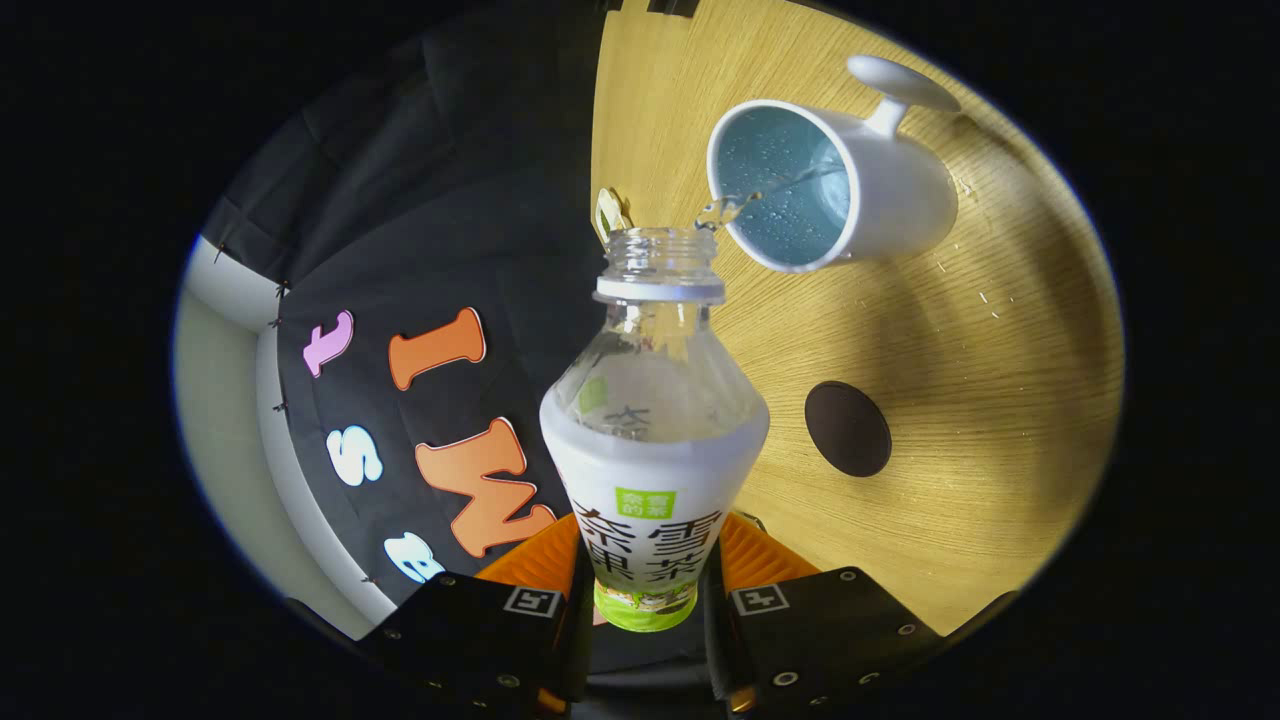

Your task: Take the bottle from table, then pour the juice into the cup, finally place the bottle on the coaster

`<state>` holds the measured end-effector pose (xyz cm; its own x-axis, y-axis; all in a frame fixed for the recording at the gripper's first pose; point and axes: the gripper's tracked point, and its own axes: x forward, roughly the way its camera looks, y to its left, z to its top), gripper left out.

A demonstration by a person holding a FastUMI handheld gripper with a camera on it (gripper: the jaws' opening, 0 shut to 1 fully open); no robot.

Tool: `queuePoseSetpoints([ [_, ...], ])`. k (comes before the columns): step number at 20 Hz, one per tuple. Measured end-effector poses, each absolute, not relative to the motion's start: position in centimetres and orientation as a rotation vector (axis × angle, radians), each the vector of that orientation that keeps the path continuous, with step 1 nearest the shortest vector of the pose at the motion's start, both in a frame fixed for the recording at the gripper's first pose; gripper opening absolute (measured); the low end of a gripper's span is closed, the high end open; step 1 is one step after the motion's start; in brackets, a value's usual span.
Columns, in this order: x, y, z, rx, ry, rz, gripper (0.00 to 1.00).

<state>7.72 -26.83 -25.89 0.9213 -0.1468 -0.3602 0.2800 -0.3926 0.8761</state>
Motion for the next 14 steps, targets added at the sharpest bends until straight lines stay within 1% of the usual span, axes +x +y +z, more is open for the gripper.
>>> queuePoseSetpoints([
  [14,7.8,-28.1,-24.9,2.010,0.044,-0.466,0.47],
])
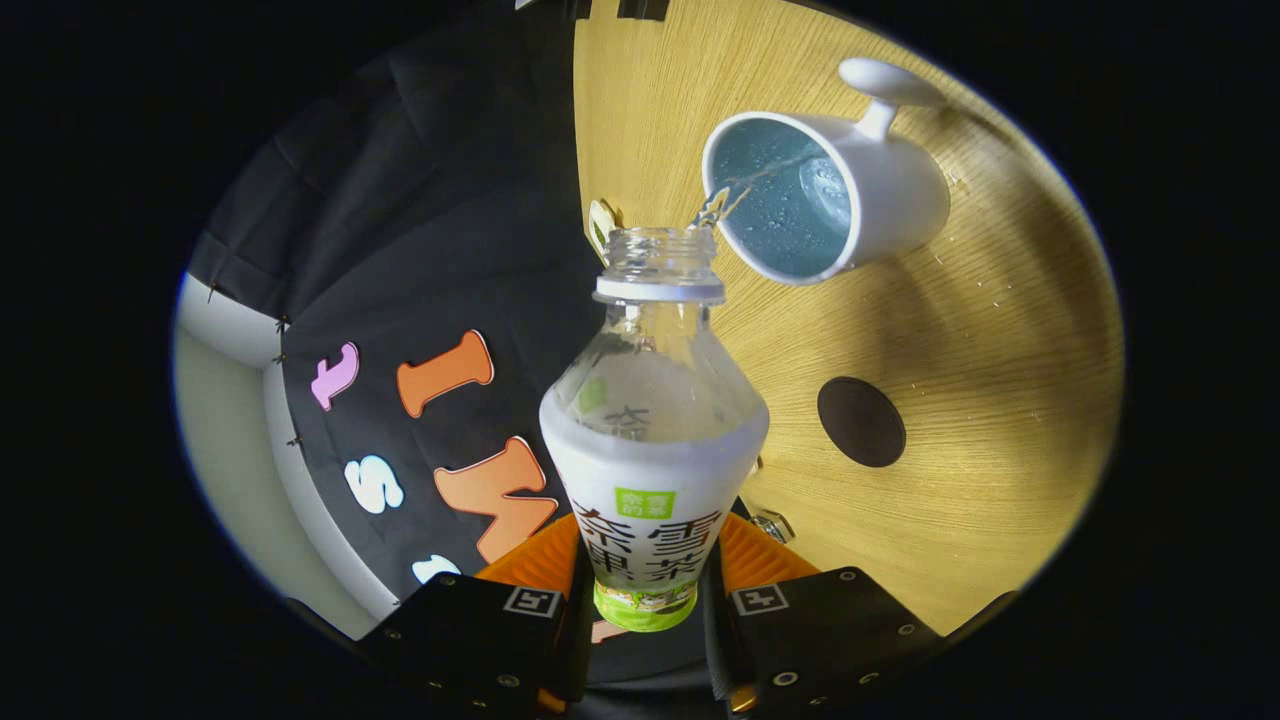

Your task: Take the bottle from table, then pour the juice into the cup, finally place the bottle on the coaster

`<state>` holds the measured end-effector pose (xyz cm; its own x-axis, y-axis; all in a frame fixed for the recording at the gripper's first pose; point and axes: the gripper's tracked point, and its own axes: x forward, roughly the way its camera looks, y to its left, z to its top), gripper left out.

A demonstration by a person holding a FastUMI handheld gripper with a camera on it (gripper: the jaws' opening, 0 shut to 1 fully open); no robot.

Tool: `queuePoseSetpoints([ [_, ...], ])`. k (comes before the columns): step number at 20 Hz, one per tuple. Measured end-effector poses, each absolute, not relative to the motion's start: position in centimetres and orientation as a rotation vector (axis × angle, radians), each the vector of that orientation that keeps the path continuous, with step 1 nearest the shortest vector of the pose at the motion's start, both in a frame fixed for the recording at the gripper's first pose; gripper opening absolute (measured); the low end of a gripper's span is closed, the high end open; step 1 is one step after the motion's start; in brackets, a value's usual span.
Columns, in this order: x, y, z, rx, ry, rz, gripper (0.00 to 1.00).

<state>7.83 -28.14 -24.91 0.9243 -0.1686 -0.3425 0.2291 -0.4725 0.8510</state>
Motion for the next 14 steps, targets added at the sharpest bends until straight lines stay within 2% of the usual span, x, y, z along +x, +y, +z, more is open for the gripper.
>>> queuePoseSetpoints([
  [14,8.12,-28.26,-24.60,2.066,0.030,-0.469,0.47],
])
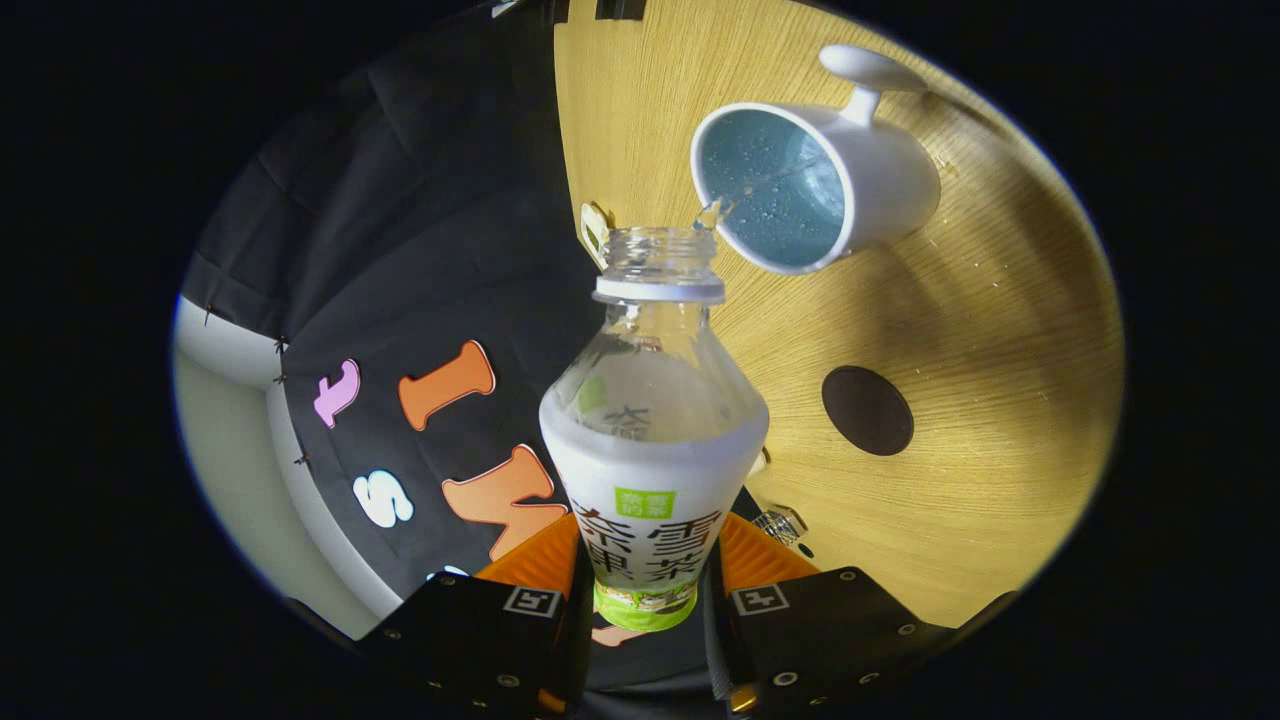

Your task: Take the bottle from table, then pour the juice into the cup, finally place the bottle on the coaster

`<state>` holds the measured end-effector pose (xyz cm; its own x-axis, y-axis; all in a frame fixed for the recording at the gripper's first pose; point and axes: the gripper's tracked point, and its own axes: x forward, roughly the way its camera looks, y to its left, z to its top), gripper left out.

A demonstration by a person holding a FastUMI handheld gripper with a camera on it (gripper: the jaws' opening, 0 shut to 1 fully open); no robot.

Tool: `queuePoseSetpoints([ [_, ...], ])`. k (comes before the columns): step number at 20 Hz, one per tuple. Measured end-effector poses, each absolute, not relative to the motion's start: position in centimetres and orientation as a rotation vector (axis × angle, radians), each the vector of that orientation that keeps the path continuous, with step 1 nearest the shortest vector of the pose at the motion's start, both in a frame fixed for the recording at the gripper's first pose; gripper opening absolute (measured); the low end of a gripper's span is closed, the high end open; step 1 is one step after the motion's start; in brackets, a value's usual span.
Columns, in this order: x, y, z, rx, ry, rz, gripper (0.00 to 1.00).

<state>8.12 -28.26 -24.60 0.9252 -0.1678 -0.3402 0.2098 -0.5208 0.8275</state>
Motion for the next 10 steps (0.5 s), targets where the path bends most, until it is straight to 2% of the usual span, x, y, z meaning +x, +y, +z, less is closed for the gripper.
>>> queuePoseSetpoints([
  [10,7.74,-28.49,-24.60,2.117,0.000,-0.503,0.47],
])
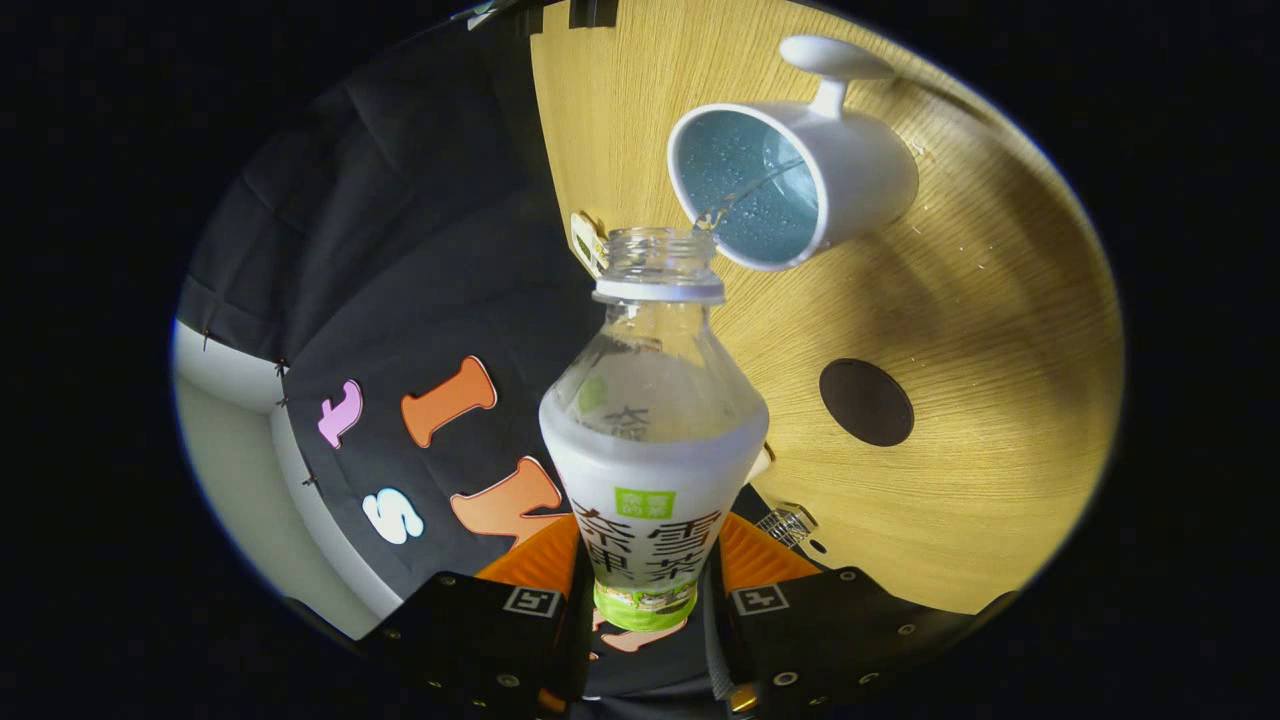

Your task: Take the bottle from table, then pour the juice into the cup, finally place the bottle on the coaster

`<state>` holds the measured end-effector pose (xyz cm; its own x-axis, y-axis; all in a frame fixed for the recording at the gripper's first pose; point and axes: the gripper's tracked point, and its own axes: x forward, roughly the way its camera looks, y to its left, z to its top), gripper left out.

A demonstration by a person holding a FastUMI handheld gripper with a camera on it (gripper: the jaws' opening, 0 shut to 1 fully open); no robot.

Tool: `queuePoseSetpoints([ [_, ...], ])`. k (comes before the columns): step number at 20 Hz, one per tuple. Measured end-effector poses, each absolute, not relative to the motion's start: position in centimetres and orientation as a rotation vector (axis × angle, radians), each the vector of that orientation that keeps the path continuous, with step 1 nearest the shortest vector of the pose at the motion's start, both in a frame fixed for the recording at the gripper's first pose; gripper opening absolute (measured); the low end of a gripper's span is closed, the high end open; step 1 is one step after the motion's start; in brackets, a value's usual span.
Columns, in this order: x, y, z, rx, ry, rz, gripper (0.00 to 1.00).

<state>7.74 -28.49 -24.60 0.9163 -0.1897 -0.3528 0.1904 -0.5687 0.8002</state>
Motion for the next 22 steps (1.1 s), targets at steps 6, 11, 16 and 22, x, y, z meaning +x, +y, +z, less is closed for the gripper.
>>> queuePoseSetpoints([
  [6,7.8,-28.9,-24.4,2.137,-0.020,-0.502,0.47],
  [11,8.1,-29.3,-23.9,2.174,-0.054,-0.489,0.47],
  [16,8.1,-29.4,-23.9,2.186,-0.064,-0.496,0.47],
  [22,7.9,-29.4,-25.0,2.111,-0.037,-0.534,0.47],
])
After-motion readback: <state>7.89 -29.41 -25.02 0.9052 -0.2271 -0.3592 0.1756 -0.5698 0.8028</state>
